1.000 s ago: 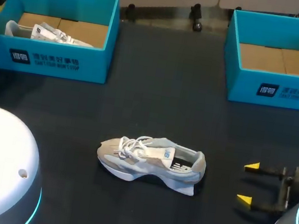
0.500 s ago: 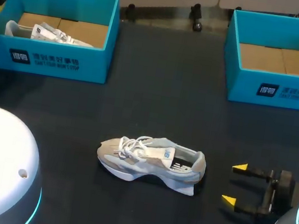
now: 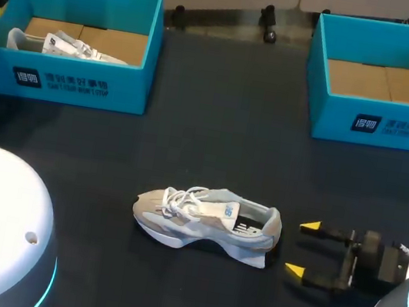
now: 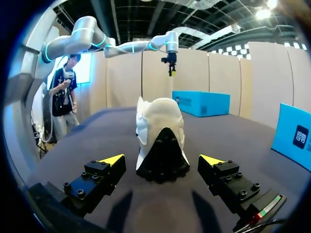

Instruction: Take the shoe out of the shoebox, open the shoe tongue, remove and reinsert the insole, then place the shoe into the shoebox

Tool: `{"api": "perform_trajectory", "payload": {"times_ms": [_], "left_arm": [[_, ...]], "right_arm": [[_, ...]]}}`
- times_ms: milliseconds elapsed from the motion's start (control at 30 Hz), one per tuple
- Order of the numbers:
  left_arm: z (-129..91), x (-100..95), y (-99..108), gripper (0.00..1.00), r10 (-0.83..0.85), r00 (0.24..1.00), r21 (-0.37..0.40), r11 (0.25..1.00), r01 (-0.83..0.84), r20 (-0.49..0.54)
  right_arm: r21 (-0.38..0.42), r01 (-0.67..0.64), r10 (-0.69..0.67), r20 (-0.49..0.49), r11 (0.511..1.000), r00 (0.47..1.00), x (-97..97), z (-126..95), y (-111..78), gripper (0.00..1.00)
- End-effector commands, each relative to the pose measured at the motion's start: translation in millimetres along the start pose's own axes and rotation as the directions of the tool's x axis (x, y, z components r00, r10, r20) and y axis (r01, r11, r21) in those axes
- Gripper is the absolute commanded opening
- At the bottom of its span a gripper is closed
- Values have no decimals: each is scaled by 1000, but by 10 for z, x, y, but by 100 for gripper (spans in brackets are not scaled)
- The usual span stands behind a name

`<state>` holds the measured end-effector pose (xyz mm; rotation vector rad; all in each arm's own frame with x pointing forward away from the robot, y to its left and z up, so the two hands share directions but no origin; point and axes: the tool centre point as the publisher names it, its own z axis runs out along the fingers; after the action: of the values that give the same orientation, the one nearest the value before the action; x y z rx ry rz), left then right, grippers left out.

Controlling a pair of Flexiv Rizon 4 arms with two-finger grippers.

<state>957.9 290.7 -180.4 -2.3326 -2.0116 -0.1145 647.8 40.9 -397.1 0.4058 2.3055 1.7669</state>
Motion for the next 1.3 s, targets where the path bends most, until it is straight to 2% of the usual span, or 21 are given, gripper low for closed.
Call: {"api": "perform_trajectory", "payload": {"times_ms": [33,933,1300], "left_arm": [[-6,1,-13,100,0,1000,-2,1000,0,-2],[-6,1,-13,100,0,1000,-2,1000,0,-2],[-6,1,-13,100,0,1000,-2,1000,0,-2]], "right_arm": [[1,-1,1,-4,1000,1000,-34,156,-8,100],[-7,-19,19,-51,1000,999,52,538,51,100],[-18,-21,20,-51,1000,998,51,611,77,100]]}}
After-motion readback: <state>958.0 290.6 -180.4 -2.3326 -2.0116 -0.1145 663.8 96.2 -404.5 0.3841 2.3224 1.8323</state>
